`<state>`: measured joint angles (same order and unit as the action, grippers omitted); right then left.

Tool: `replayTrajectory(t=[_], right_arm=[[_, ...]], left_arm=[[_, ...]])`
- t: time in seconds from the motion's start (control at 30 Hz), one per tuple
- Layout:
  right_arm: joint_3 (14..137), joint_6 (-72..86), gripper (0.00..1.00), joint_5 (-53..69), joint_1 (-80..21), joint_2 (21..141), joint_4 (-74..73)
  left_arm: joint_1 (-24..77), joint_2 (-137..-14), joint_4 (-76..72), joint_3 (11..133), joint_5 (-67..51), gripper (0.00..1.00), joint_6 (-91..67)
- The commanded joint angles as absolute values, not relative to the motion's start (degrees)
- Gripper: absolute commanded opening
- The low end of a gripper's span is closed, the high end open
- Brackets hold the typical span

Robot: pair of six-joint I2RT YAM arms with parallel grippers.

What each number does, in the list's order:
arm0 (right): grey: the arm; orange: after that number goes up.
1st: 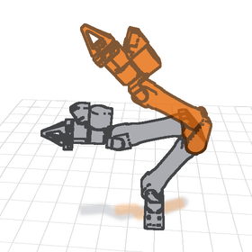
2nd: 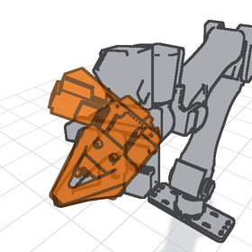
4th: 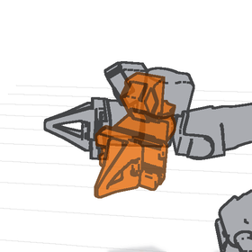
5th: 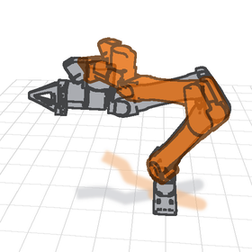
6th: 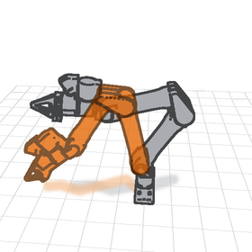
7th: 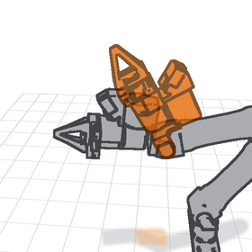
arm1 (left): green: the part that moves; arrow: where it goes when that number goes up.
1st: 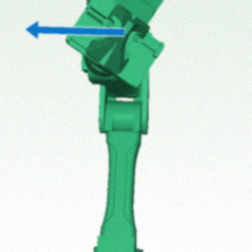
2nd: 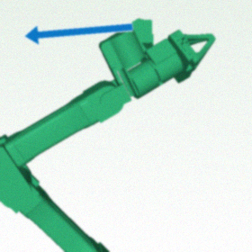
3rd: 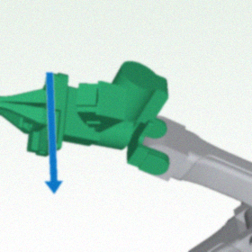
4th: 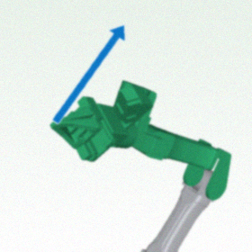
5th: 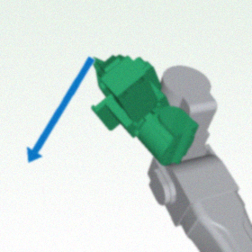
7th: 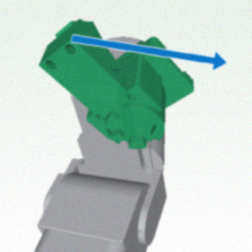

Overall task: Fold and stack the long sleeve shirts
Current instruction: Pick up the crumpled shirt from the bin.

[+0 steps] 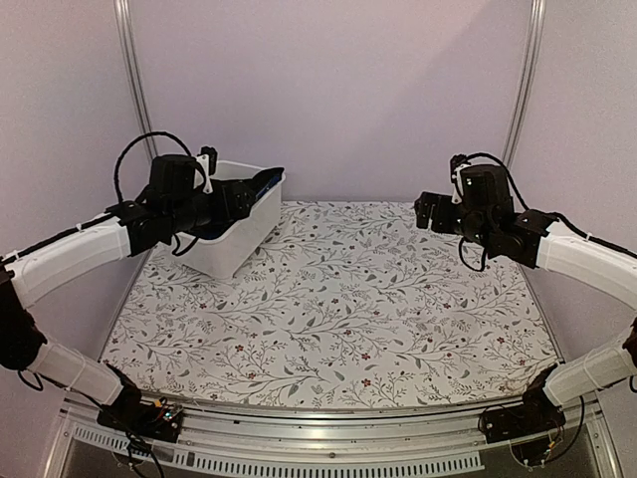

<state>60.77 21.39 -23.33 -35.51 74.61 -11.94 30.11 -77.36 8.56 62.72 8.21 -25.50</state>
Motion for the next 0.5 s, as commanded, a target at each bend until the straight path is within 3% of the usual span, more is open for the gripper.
replayTrajectory(t=[0.0, 0.23, 0.47], right_arm=[[60.11, 20.03, 0.99, -21.81, -35.32, 74.66, -9.68], [58.90, 18.34, 0.99, -19.54, -35.33, 73.69, -8.27], [58.31, 17.87, 0.99, -18.10, -35.25, 72.45, -7.54]], left_arm=[[29.08, -76.43, 10.86, 64.73, 9.55, 1.00, -24.42], [27.40, -77.91, 13.91, 68.53, 10.95, 1.00, -24.55], [19.58, -85.24, 21.08, 78.50, 11.32, 1.00, -24.15]])
